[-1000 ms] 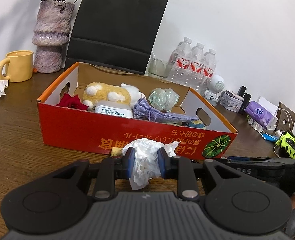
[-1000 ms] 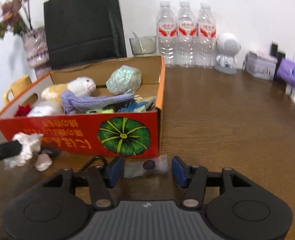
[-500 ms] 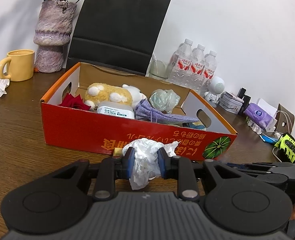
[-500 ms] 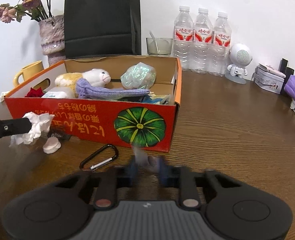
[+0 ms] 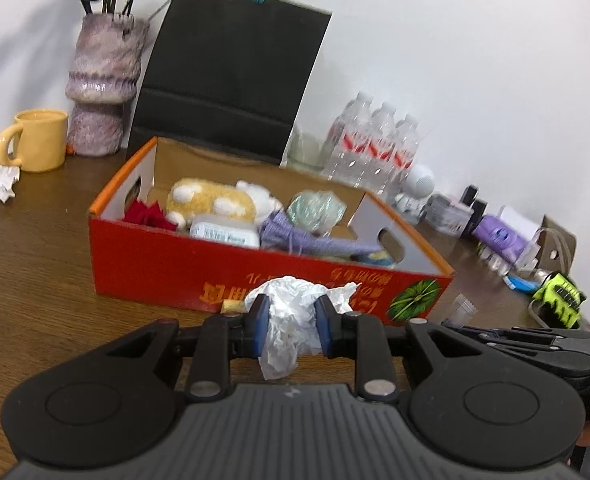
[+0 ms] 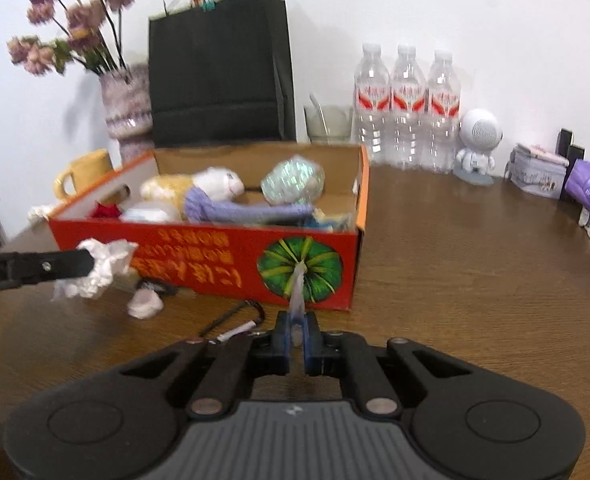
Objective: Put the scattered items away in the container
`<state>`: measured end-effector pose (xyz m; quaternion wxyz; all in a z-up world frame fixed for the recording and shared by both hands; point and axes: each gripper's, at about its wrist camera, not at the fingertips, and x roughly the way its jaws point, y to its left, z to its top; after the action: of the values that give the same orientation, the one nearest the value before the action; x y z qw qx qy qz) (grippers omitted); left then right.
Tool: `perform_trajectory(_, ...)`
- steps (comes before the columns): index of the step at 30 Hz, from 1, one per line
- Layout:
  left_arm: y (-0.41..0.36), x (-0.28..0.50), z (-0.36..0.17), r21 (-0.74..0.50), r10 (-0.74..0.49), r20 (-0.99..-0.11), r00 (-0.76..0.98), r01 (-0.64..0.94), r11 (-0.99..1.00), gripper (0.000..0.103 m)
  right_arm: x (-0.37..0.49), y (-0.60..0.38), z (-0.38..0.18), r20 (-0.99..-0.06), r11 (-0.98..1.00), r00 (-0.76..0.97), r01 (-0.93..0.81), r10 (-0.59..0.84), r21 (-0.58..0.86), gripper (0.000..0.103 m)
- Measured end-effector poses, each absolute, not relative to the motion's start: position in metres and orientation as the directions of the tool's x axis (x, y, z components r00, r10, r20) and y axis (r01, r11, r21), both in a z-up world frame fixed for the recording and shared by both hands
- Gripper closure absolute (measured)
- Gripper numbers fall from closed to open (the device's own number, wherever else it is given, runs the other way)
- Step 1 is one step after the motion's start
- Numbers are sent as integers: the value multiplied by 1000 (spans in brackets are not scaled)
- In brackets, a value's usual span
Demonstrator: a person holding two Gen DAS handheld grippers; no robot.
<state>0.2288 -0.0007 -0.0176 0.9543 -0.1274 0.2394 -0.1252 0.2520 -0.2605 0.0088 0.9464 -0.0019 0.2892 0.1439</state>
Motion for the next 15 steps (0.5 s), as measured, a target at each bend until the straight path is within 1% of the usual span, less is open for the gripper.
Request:
perform_trajectory(4, 3, 223, 10, -276, -301, -357, 884, 208, 938, 78, 245, -260, 40, -473, 944, 819, -311, 326, 113, 98)
perform_trajectory(8, 15, 248, 40, -246, -259, -291, 921, 189, 951, 78, 267, -249, 71, -417, 932, 834, -339, 361, 129, 98)
perform_trajectory(11, 23, 269, 40, -245, -202, -290, 936, 131, 961, 78, 295, -233, 77, -410, 933, 839, -334, 358, 132, 98)
perform_trajectory(15, 35, 296, 17, -243, -179, -346, 921, 97, 965, 78, 332, -219, 58, -456, 934, 816, -321, 356, 155, 98)
